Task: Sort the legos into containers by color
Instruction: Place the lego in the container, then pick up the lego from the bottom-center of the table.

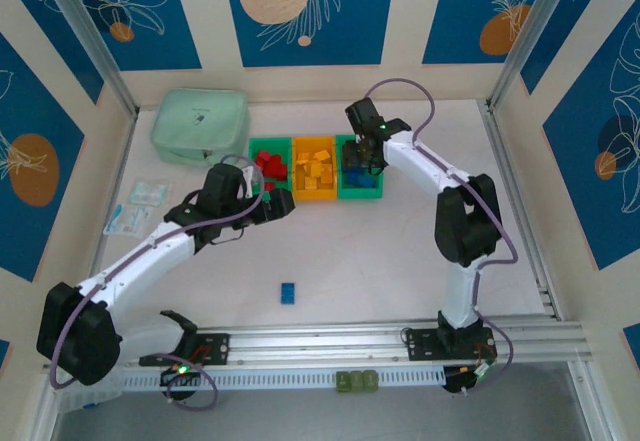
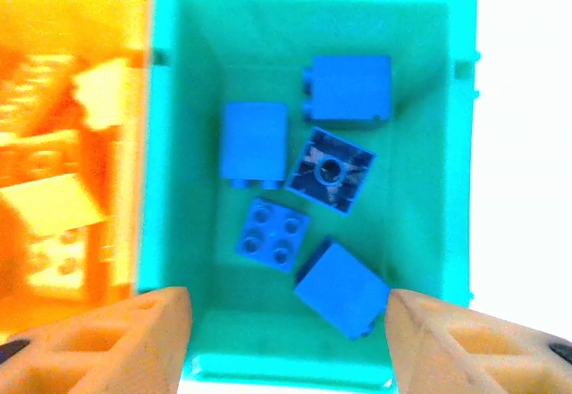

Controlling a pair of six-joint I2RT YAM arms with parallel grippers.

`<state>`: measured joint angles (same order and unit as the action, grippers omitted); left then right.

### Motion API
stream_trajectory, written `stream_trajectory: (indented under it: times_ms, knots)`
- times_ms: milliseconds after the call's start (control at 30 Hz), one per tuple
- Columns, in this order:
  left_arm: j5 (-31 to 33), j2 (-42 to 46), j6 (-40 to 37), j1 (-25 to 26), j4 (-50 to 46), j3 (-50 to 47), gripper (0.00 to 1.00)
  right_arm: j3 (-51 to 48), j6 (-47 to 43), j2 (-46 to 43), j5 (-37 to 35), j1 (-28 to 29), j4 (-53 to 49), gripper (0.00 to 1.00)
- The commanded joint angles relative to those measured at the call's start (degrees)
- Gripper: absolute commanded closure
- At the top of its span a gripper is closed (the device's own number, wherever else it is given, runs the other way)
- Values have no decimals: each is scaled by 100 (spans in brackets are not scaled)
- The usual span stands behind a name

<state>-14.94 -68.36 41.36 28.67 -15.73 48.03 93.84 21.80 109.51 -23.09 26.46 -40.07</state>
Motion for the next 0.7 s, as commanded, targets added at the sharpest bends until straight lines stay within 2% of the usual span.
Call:
stream_trajectory:
  times_ms: [0,367,667]
  knots:
    - [147,183,-230,-19,-300,207,1,-220,-93,-555,293,210,9,38]
    - [577,837,-338,-52,-968,-79,1,-1341,197,-1574,924,1056,-102,32]
    - [831,1471,-65,-62,-1407,-669,1,-2303,839,-1905,1138,2040,-102,25]
